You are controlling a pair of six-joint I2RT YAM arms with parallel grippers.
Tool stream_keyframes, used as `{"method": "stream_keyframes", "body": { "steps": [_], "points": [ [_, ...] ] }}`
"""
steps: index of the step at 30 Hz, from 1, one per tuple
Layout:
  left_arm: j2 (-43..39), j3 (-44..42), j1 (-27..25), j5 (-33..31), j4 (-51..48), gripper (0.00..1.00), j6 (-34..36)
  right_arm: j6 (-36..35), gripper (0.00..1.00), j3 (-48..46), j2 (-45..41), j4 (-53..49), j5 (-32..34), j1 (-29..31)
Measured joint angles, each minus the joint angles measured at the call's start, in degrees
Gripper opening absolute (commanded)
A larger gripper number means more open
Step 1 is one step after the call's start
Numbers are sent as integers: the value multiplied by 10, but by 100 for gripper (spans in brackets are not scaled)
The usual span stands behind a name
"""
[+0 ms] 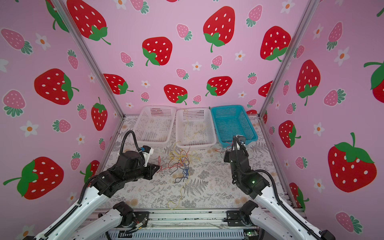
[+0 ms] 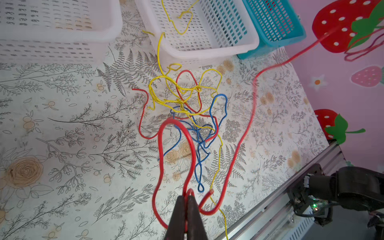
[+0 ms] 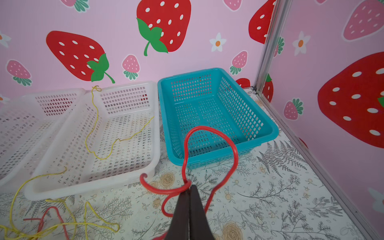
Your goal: Untangle the cables
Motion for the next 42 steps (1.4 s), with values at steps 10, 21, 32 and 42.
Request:
{"method": "stream_keyframes", "body": {
  "steps": [10,21,32,42],
  "points": [
    [-47,2,1,34,16,0,20,6,0,113,159,29,-80,-132],
    [-66,2,1,33,17,0,21,56,0,228,401,66,-201,-280],
    [-67,2,1,33,17,0,21,74,39,280,478,76,-223,-287],
    [-41,7,1,38,30,0,16,74,69,245,395,89,-240,-283]
  ]
}}
